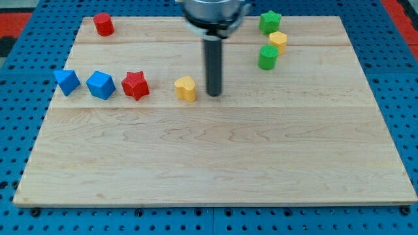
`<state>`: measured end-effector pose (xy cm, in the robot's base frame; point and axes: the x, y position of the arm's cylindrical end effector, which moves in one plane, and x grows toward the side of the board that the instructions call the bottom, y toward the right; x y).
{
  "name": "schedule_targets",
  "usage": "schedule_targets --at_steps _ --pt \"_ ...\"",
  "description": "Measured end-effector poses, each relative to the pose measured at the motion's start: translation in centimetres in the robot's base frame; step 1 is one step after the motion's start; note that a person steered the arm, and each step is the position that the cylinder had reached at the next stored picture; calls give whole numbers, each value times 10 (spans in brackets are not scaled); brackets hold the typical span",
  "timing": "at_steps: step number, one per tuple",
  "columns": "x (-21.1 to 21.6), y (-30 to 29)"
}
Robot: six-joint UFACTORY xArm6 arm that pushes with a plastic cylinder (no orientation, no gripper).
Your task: Move the yellow blocks and green circle to the right of the red star to form a horizontal line
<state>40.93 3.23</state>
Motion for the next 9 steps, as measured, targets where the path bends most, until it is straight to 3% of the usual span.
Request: schedule_targets --at_steps 1,2,3,4,5,6,7,8,9 --pt "-36 125" --pt "-97 184" --pt "-119 150" --pt "-109 93" --pt "-78 72" --pt "-89 49" --pt "-63 26" --pt "-28 26" --pt "-41 29"
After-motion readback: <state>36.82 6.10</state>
